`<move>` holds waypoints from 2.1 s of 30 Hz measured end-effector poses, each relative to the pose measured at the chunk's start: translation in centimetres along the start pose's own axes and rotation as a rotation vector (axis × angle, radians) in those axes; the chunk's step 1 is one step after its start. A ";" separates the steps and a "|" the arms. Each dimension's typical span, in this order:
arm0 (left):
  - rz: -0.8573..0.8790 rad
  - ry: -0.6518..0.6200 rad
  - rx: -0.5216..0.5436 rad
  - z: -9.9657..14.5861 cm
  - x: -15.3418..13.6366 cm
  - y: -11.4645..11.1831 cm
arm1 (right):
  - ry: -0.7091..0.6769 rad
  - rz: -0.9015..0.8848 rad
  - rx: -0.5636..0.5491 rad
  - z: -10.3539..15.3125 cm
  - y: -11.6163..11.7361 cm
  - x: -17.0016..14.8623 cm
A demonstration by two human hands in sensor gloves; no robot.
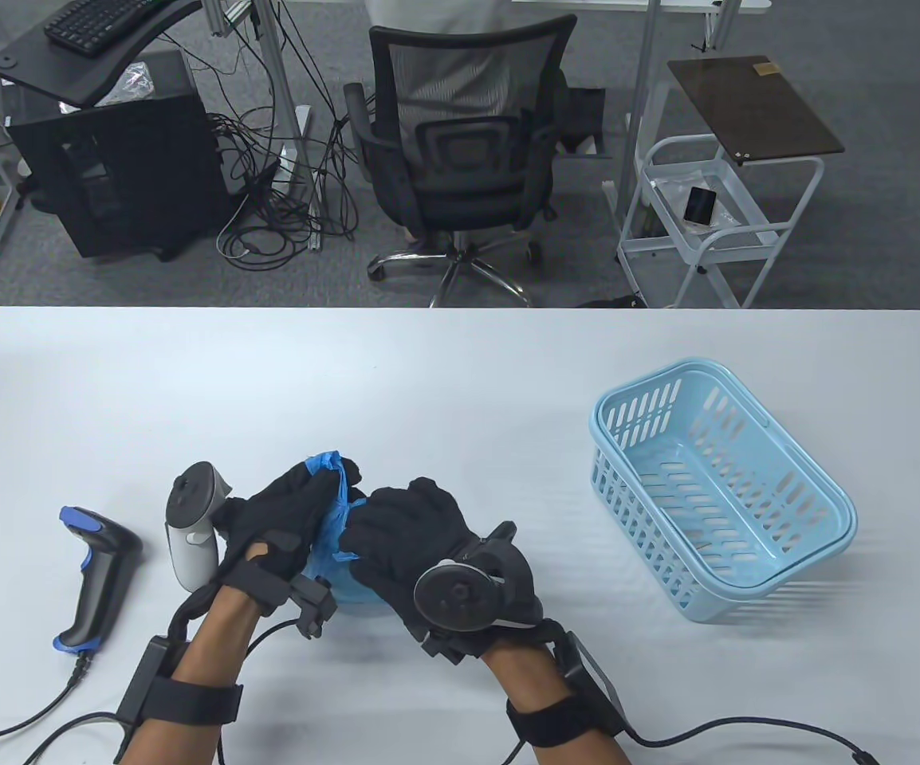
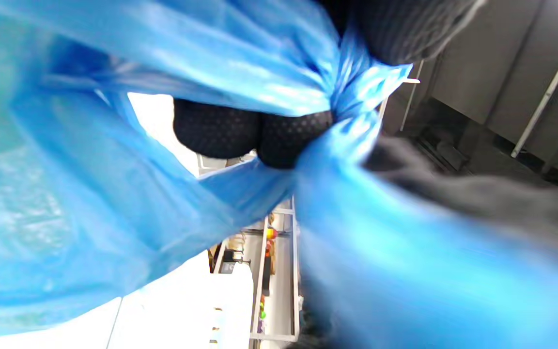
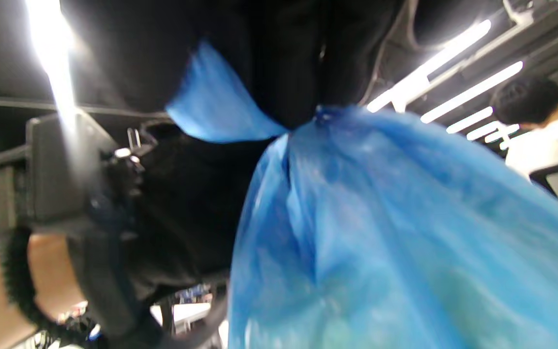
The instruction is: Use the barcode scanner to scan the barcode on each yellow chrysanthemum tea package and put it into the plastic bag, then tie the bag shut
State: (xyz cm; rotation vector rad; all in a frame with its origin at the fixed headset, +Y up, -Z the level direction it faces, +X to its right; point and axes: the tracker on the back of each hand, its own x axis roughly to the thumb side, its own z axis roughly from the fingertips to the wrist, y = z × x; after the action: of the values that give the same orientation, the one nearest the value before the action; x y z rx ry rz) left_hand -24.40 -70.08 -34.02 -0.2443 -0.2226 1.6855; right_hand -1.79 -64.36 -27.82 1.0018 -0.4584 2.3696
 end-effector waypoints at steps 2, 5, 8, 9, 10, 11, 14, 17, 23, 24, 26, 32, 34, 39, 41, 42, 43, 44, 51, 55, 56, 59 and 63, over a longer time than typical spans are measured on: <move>0.016 -0.005 -0.047 0.0 -0.1 0.0 | 0.032 -0.104 -0.015 0.1 0.0 -0.7; -0.005 -0.028 -0.078 -0.2 0.0 0.0 | 0.134 -0.224 -0.091 -0.1 0.1 -1.4; -0.031 -0.058 -0.118 -0.2 0.2 -0.2 | 0.224 -0.170 -0.192 -0.2 0.3 -1.9; -0.051 -0.068 -0.124 -0.1 0.3 -0.3 | 0.228 -0.144 -0.186 -0.3 0.6 -2.1; -0.074 -0.072 -0.123 -0.1 0.4 -0.4 | 0.235 -0.132 -0.179 -0.3 0.7 -2.2; -0.112 -0.087 -0.120 0.0 0.6 -0.5 | 0.249 -0.115 -0.175 -0.3 0.9 -2.3; -0.201 -0.124 -0.131 0.3 1.3 -0.7 | 0.275 -0.091 -0.163 -0.3 0.9 -2.5; -0.265 -0.152 -0.139 0.5 1.8 -0.9 | 0.323 -0.137 -0.152 -0.3 0.9 -2.6; -0.400 -0.213 -0.093 1.0 2.6 -1.3 | 0.371 -0.329 -0.007 -0.6 1.3 -3.2; -0.412 -0.219 -0.083 1.1 2.7 -1.3 | 0.381 -0.388 0.009 -0.5 1.3 -3.3; -0.423 -0.229 -0.072 1.2 2.8 -1.3 | 0.395 -0.490 0.030 -0.5 1.4 -3.7; -0.494 -0.275 -0.046 1.4 3.1 -1.7 | 0.446 -0.594 0.057 -0.8 1.8 -4.4; -0.522 -0.285 -0.045 1.5 3.3 -1.8 | 0.473 -0.727 0.076 -0.8 1.9 -4.8; -0.515 -0.277 -0.058 1.5 3.2 -1.9 | 0.518 -0.845 0.070 -0.6 2.2 -5.7; -0.507 -0.275 -0.057 1.5 3.2 -1.9 | 0.473 -0.707 0.088 -0.7 2.0 -5.6; -0.506 -0.275 -0.056 1.5 3.3 -2.0 | 0.464 -0.648 0.083 -0.8 1.9 -5.4; -0.508 -0.275 -0.054 1.5 3.2 -2.0 | 0.465 -0.625 0.075 -0.8 1.9 -5.3; -0.513 -0.275 -0.051 1.5 3.2 -2.0 | 0.459 -0.585 0.068 -0.9 1.9 -5.1; -0.582 -0.299 -0.028 1.8 3.5 -2.2 | 0.384 -0.196 0.005 -1.6 1.9 -2.9; -0.591 -0.301 -0.011 1.9 3.6 -2.2 | 0.343 -0.006 -0.079 -1.8 2.1 -2.0; -0.591 -0.302 -0.011 1.9 3.6 -2.2 | 0.344 0.021 -0.099 -1.8 2.1 -1.9; -0.592 -0.305 0.001 2.1 3.6 -2.3 | 0.338 0.156 -0.149 -2.0 2.3 -1.6; -0.553 -0.280 0.019 2.0 3.5 -2.2 | 0.324 0.314 -0.205 -2.1 2.5 -1.0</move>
State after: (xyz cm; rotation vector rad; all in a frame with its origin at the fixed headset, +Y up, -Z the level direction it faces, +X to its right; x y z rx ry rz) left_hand -23.35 -66.38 -31.56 0.0696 -0.4397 1.1644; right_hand -3.82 -65.71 -30.18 0.4678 -0.7590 2.6291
